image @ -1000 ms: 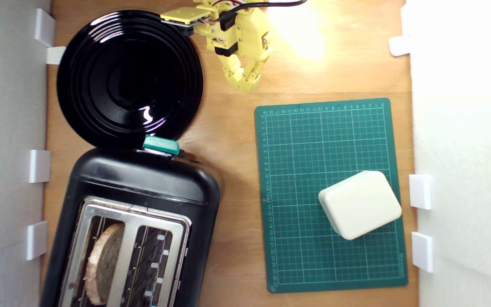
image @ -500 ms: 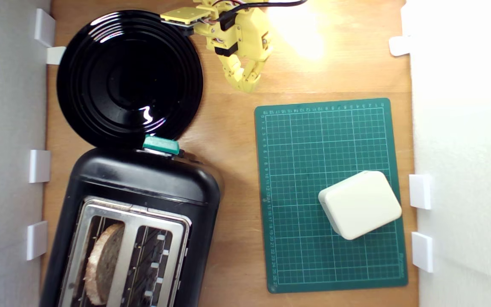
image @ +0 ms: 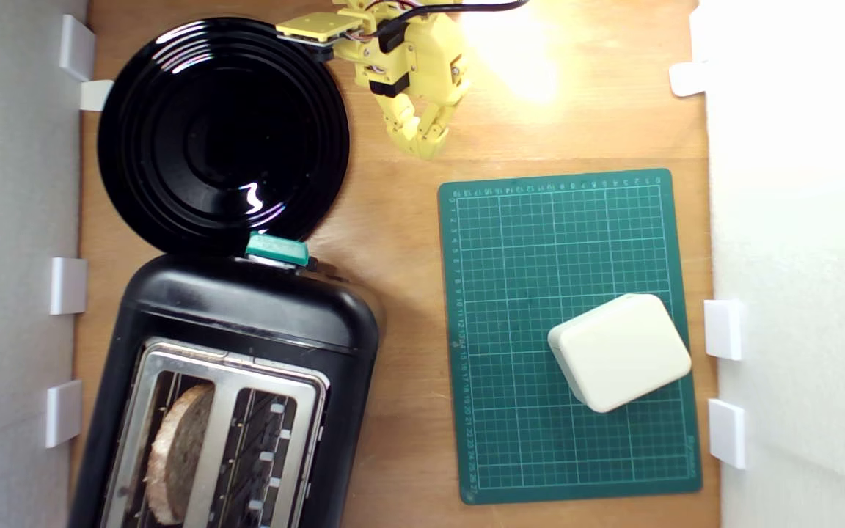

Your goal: Start toaster

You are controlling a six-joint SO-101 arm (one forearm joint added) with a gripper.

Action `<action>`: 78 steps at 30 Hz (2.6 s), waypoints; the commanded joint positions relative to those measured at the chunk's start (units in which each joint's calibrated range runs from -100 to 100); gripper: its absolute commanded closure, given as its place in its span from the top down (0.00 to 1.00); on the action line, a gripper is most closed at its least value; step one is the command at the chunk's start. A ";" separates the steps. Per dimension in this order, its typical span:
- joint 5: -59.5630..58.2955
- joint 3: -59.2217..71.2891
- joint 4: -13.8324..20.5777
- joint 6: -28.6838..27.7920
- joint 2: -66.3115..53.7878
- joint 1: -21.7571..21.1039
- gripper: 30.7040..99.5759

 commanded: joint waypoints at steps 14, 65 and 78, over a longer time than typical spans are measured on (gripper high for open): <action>0.62 1.06 -0.08 -0.09 -0.33 -0.35 0.01; 0.96 -38.29 12.02 10.56 28.14 8.62 0.01; 0.28 -64.91 15.21 10.92 39.88 9.25 0.01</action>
